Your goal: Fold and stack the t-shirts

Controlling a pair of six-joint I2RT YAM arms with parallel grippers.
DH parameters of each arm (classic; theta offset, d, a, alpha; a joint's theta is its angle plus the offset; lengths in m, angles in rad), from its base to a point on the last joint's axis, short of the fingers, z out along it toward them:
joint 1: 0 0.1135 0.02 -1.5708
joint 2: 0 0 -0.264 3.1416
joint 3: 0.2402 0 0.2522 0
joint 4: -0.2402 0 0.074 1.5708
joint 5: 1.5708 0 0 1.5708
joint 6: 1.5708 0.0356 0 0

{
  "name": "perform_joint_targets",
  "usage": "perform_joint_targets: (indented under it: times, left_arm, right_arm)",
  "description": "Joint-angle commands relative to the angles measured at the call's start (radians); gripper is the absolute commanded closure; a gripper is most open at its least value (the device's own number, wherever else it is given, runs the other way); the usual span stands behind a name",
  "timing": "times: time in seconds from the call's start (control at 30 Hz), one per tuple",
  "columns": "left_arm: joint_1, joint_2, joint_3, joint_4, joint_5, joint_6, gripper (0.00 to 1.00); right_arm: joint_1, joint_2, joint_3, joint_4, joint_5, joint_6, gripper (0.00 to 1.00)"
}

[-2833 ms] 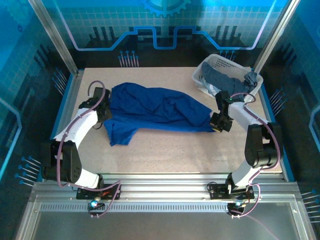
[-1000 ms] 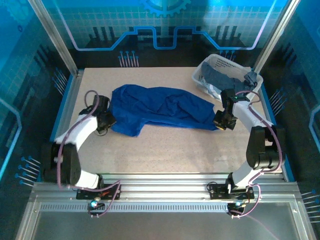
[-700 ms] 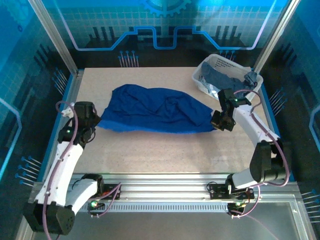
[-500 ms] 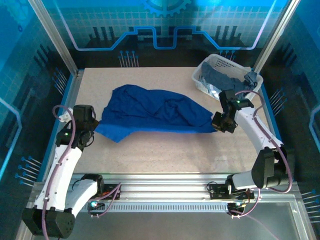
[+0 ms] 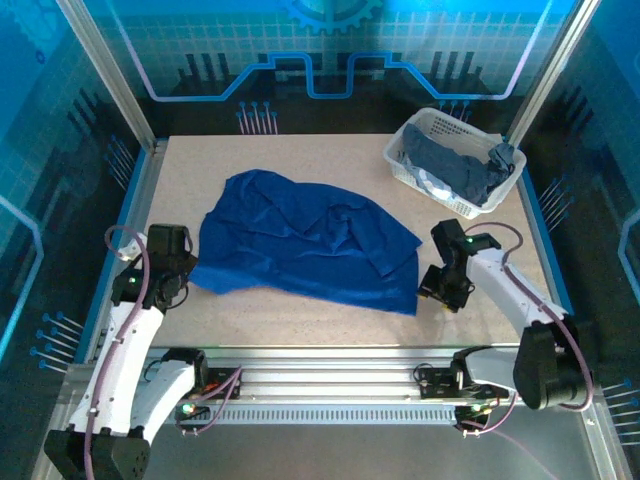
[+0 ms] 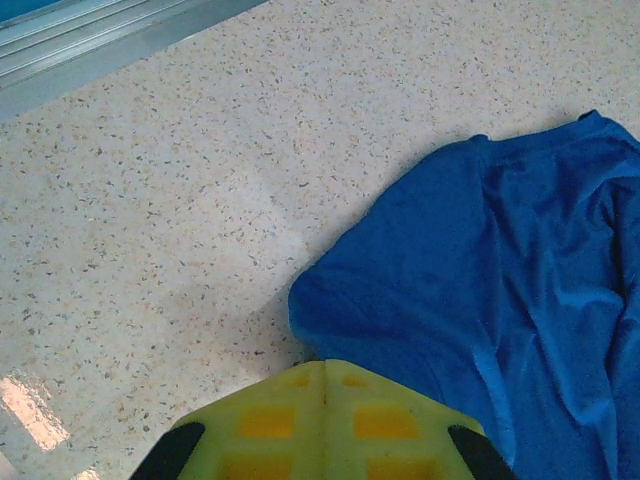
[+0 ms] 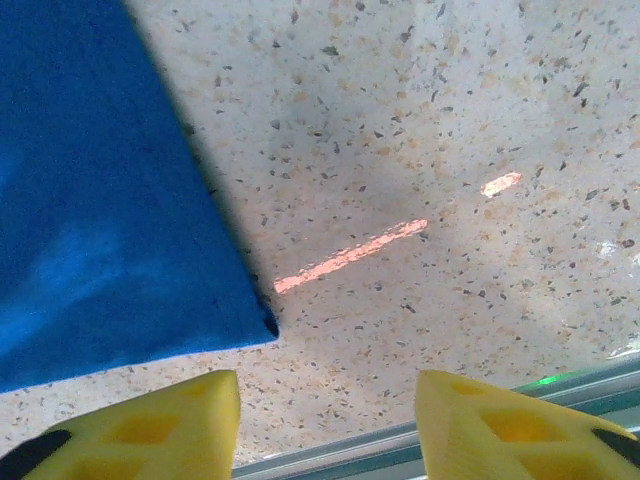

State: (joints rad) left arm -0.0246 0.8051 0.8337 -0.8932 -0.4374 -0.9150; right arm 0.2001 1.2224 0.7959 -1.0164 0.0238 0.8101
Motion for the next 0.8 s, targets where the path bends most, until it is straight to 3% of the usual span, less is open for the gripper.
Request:
perform_joint_targets:
  times: [0.0, 0.27, 0.57, 0.63, 0.77]
  left_arm:
    - [-0.009, 0.001, -0.012, -0.003, 0.019, 0.007, 1.00]
    - [-0.012, 0.026, -0.006, 0.017, 0.034, 0.030, 1.00]
    - [-0.017, 0.049, -0.004, 0.062, 0.065, 0.042, 1.00]
    - [-0.017, 0.051, -0.003, 0.073, 0.072, 0.042, 1.00]
    - [-0.018, 0.055, 0.001, 0.109, 0.095, 0.046, 1.00]
  right_arm:
    - [0.028, -0.028, -0.067, 0.005, -0.036, 0.058, 0.54]
    - [0.156, 0.077, -0.085, 0.187, -0.126, 0.104, 0.48]
    - [0.158, 0.232, -0.065, 0.251, -0.095, 0.092, 0.48]
    - [0.156, 0.254, -0.069, 0.290, -0.094, 0.086, 0.54]
    - [0.154, 0.294, -0.019, 0.298, -0.081, 0.074, 0.93]
